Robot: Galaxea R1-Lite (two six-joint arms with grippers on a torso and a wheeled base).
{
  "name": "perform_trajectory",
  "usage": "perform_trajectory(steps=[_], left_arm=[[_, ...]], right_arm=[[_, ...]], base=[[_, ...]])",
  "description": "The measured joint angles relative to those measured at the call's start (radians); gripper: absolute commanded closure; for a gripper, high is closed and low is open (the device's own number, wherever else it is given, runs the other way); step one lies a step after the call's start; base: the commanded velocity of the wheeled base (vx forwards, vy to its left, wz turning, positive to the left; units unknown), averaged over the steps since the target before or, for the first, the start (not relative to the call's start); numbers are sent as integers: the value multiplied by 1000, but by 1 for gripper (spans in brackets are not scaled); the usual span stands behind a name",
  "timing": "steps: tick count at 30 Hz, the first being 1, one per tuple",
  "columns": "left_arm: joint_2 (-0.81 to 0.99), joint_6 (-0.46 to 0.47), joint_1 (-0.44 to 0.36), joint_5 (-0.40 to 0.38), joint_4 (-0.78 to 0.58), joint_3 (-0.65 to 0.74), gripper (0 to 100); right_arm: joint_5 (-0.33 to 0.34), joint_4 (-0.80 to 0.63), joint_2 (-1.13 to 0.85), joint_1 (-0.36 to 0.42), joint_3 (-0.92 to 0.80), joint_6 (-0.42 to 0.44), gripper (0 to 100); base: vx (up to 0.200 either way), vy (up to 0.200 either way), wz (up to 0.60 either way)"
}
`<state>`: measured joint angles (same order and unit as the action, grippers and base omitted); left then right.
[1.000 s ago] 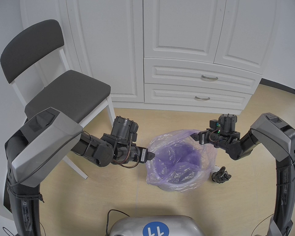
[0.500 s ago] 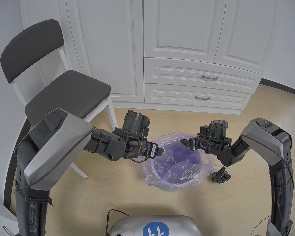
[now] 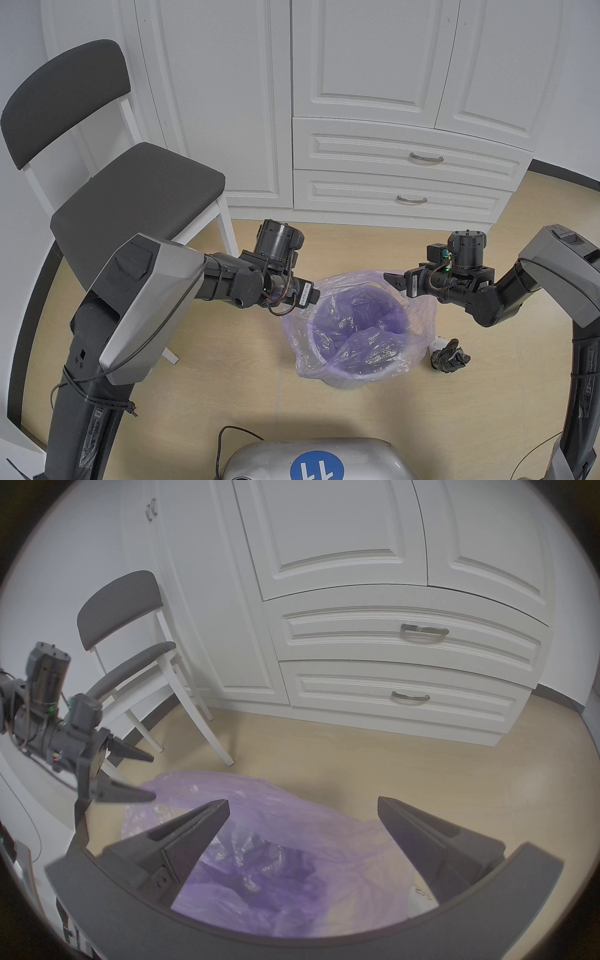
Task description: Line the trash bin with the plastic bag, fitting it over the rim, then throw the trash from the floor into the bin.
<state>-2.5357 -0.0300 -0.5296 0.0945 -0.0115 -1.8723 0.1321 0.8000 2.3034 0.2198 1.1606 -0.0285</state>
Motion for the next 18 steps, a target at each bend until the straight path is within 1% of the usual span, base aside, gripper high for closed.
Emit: perform_trajectory(steps=[4,6,10,13,15,18], left_arm=[[-41,-1,16,10,-12,-55,0],[-55,0,22,11,-11,-71,0],[-84,-1,26,14,-7,-104,0],[-104,-1,27,16,8,-117,0],[-116,-1,29,17,39,-122,0],[-137,-2,30,22,132,-126,0]], right_arm=[[21,-81,3,-44,0,-59,0],[24,-93,16,-56,11,-77,0],[20,-103,60,-77,59,-88,0],[3,-104,100,-85,108,-86,0],[-11,-105,126,-90,138,-85,0],[-27,-104,161,-101,178,-82,0]], base=[[0,0,0],[0,0,0],[0,0,0],[0,0,0],[0,0,0],[0,0,0]])
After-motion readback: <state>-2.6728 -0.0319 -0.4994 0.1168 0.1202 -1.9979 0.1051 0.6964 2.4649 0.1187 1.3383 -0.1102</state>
